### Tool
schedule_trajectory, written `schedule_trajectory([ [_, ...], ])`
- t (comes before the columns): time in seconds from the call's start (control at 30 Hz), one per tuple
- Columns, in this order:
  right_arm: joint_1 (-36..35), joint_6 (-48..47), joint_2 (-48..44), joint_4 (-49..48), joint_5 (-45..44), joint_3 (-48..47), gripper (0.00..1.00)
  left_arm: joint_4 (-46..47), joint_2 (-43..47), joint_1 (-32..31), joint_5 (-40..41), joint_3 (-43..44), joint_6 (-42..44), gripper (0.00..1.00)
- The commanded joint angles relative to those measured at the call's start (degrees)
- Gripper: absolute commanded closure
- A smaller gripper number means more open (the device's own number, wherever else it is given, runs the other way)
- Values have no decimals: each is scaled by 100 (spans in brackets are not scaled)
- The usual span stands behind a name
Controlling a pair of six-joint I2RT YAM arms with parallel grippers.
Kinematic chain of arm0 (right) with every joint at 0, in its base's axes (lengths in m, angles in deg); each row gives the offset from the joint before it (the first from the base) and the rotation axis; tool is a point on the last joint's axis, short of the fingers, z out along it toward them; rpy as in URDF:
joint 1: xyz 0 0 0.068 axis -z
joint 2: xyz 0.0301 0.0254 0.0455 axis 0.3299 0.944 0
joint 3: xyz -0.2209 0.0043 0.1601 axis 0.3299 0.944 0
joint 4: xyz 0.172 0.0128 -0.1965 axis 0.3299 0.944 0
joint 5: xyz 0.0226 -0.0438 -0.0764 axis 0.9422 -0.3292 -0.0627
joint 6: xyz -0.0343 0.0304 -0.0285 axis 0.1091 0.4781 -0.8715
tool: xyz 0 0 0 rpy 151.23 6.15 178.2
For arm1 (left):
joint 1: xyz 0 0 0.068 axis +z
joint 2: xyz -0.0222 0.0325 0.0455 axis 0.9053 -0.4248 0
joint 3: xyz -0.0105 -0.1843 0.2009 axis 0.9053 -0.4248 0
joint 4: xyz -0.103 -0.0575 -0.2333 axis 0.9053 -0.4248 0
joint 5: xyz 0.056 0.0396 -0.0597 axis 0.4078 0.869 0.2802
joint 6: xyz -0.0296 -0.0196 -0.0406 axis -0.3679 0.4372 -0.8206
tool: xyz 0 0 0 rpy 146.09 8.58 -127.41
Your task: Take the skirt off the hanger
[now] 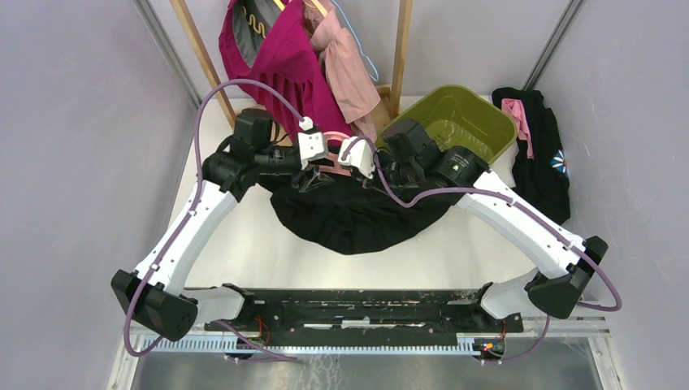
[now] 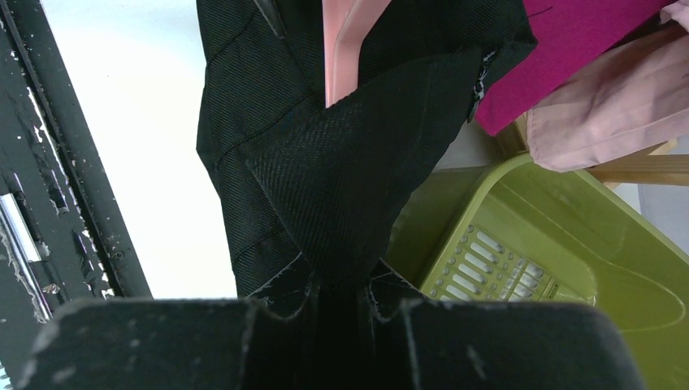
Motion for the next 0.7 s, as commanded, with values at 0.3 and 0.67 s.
schedule_trajectory([
  [0.3,-23,-104,-312,-377,40,-293,99,485,-522,-1,-874,83,-361,58],
  [0.67,-25,-107,-301,-464,-13,-278,99,560,-180,-12,-414,-288,-590,97],
])
